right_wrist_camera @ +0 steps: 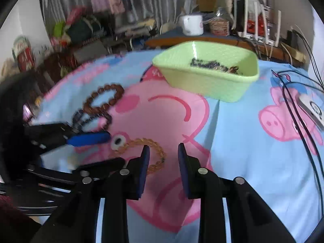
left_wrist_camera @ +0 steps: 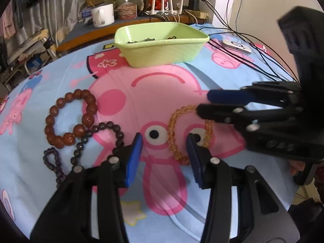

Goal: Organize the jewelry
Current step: 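Grasp the amber bead bracelet with the left tool, then carry the amber bracelet into the green basket and open the left tool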

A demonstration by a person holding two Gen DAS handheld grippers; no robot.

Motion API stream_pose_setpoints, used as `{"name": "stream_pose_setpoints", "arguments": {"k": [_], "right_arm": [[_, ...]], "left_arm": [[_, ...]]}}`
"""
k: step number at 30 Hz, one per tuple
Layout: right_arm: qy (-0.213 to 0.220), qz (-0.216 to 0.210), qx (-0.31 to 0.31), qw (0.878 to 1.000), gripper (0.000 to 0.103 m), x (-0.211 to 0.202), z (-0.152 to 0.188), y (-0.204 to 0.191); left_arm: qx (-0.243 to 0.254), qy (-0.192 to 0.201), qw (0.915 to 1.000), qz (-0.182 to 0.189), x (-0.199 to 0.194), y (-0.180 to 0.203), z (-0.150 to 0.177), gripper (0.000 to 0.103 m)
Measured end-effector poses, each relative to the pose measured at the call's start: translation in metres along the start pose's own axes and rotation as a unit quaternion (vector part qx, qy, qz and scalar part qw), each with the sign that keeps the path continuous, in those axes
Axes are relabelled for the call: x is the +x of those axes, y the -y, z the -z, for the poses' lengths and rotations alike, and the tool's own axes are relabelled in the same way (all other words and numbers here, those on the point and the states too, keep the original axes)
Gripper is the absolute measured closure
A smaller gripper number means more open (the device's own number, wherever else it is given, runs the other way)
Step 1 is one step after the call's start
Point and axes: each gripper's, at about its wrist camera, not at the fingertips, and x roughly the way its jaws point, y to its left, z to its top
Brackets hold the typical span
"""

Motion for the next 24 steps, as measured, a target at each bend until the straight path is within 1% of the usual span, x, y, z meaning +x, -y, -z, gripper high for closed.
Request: {"name": "stream_pose_setpoints", "arguments": {"k": [1, 2, 4, 5, 7, 10, 16, 21, 23, 24], "right_arm": [[0.003, 0.001, 0.001, 1.0, 0.103, 0.001, 0.0, 0.001], [0.001, 0.004, -0.001, 1.0, 0.103, 0.001, 0.0, 0.001], [0.002, -0.008, 0.004, 1.0, 0.103, 0.001, 0.003, 0.003], [0.003, -0.01, 0.007, 1.0, 0.103, -0.001, 0.005, 0.004], [0.008, -0.01, 0.013, 1.0, 0.103, -0.006, 0.01, 0.005], [0.014, -0.017, 0.026, 0.999, 0.103, -0.016, 0.021, 0.004], [0.02, -0.029, 0.045, 0.998, 0.103, -0.028, 0.041, -0.006], [0.023, -0.033, 0.055, 0.998, 0.103, -0.031, 0.044, -0.007], [0.025, -0.037, 0.058, 0.997, 0.103, -0.032, 0.042, -0.006], [0.028, -0.037, 0.058, 0.997, 0.103, -0.033, 0.04, -0.005]], "left_arm": [[-0.003, 0.001, 1.0, -0.001, 0.0, -0.001, 0.0, 0.063], [-0.007, 0.003, 1.0, -0.002, -0.001, -0.002, 0.001, 0.072], [-0.01, 0.005, 0.9999, -0.004, 0.0, -0.002, 0.001, 0.083], [-0.012, 0.005, 0.9999, 0.001, -0.001, -0.003, 0.001, 0.089], [-0.012, 0.007, 0.9999, 0.005, -0.002, 0.001, 0.002, 0.095], [-0.007, 0.009, 0.9999, -0.005, -0.002, 0.007, 0.003, 0.096], [-0.014, 0.01, 0.9998, 0.001, -0.005, 0.009, 0.006, 0.096], [-0.016, 0.01, 0.9998, 0.003, -0.006, 0.011, 0.008, 0.096], [-0.02, 0.008, 0.9997, 0.011, -0.007, 0.01, 0.008, 0.096], [-0.026, 0.006, 0.9993, 0.025, -0.007, 0.009, 0.007, 0.096]]}}
